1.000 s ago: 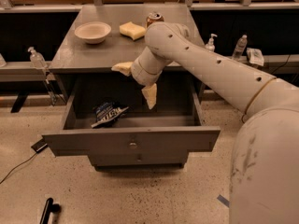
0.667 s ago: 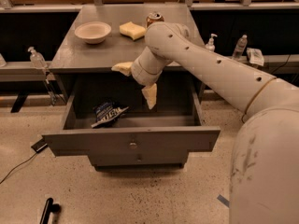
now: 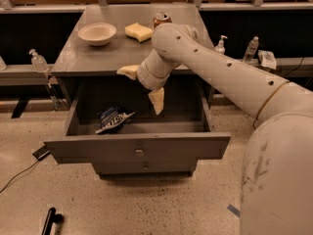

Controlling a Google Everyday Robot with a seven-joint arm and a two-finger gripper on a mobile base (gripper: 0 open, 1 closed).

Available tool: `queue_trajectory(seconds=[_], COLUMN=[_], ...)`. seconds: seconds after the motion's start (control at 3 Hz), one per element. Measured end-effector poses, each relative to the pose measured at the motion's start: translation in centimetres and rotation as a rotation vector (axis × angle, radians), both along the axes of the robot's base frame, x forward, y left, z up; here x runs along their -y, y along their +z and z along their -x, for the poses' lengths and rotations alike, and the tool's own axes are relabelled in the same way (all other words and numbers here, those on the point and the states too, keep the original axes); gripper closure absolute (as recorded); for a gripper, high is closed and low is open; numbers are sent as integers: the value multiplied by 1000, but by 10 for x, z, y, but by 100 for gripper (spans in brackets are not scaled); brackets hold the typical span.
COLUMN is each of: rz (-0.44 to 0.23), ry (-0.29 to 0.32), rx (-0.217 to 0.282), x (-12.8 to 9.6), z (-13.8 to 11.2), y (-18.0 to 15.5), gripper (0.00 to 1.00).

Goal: Pick blue chip bag from top drawer and place on counter

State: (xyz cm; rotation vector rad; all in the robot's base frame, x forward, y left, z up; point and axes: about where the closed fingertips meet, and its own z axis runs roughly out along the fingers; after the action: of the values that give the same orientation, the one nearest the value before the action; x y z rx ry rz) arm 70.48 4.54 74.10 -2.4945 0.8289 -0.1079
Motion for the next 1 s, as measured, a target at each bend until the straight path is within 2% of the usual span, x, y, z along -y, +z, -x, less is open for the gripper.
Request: queue_trajectory(seconds=[0.33, 0.67, 1.0], rz=[0, 0, 0], ry=[0, 0, 0], rx=[0, 0, 0], x=[0, 0, 0], z=[0, 0, 0], y=[0, 0, 2], gripper=[3, 18, 26])
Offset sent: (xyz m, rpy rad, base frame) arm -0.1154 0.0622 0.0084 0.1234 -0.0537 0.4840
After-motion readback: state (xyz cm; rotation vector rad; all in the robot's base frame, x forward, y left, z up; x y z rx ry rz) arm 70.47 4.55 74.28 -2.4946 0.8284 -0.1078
